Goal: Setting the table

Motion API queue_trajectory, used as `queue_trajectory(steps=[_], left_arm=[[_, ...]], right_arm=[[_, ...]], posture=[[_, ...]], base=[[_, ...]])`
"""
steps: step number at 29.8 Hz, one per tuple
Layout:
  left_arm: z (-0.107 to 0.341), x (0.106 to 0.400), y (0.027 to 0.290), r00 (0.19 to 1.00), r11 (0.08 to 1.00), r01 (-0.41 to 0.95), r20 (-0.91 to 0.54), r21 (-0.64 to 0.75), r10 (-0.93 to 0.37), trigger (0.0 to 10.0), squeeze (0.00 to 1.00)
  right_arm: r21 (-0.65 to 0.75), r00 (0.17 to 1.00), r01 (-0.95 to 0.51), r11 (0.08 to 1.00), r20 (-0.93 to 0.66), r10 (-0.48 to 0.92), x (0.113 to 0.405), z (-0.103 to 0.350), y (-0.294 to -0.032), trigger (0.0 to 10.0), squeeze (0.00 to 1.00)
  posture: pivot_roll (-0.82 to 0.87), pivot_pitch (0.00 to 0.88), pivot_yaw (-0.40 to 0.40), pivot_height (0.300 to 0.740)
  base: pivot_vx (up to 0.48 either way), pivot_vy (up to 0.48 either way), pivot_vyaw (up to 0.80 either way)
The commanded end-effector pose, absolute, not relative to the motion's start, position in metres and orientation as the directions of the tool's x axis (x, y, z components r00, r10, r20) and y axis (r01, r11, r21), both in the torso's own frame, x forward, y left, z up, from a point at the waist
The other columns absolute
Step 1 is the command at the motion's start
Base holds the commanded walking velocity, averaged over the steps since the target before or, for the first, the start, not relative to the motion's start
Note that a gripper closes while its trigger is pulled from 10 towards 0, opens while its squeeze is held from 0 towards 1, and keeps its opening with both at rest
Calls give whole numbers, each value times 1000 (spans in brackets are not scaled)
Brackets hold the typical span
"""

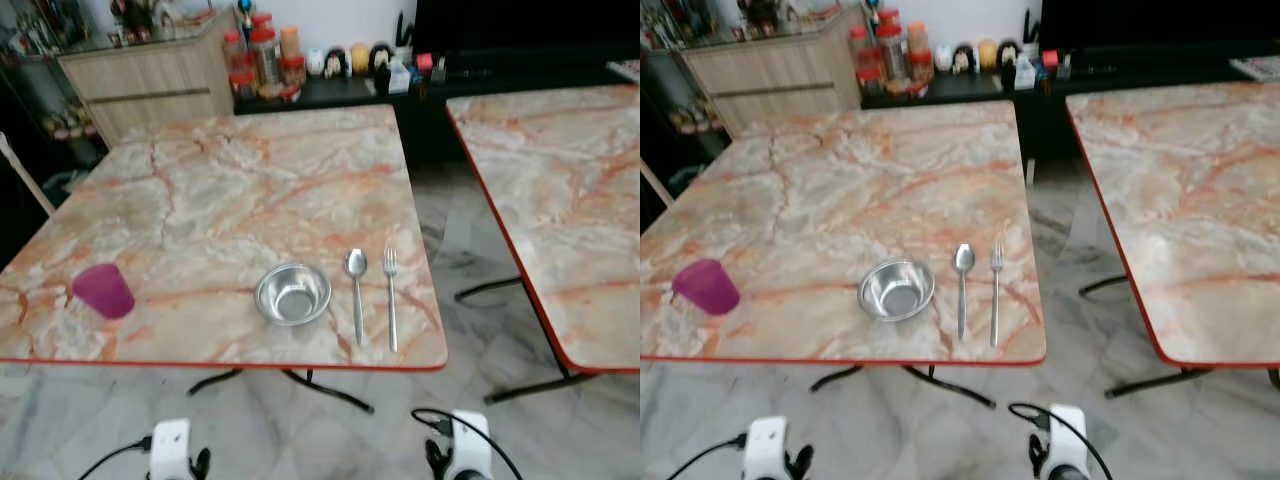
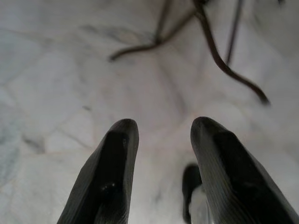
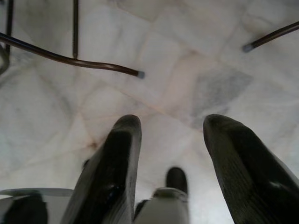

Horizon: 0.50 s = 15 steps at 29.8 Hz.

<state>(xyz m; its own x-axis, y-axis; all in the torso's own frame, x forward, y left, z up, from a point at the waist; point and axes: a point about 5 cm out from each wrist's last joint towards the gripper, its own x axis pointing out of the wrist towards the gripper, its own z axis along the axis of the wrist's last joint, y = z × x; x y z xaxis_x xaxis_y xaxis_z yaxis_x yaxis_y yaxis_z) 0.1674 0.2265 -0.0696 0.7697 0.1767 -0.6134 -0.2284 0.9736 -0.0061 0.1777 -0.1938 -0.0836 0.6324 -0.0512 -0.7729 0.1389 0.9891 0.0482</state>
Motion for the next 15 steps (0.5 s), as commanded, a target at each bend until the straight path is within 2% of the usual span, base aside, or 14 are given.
queue_trajectory(steps=[1,4,7,8,9,15], left_arm=[[-52,167,253,813,939,-344,-491,30,314,10000,0],[-34,170,266,837,912,-408,-378,52,396,10000,0],[-30,170,267,840,907,-417,-360,52,407,10000,0],[-4,171,270,861,891,-450,-235,61,451,10000,0],[5,170,271,864,885,-461,-197,63,464,10000,0],[50,185,259,898,898,-438,-28,36,439,10000,0]], right_arm=[[69,630,120,990,-776,-22,179,-85,-183,10000,0],[68,627,109,992,-779,-15,179,-85,-183,10000,0],[68,627,106,992,-779,-14,179,-85,-183,10000,0],[68,625,103,992,-781,-11,178,-85,-182,10000,0],[69,624,102,992,-781,-10,178,-85,-181,10000,0],[71,624,102,992,-781,-8,178,-85,-180,10000,0]], posture=[[107,27,76,740],[128,41,70,740],[128,41,70,740],[147,59,69,740],[147,59,69,740],[149,70,72,740]], base=[[0,0,0],[0,0,0],[0,0,0],[0,0,0],[0,0,0],[0,0,0]])
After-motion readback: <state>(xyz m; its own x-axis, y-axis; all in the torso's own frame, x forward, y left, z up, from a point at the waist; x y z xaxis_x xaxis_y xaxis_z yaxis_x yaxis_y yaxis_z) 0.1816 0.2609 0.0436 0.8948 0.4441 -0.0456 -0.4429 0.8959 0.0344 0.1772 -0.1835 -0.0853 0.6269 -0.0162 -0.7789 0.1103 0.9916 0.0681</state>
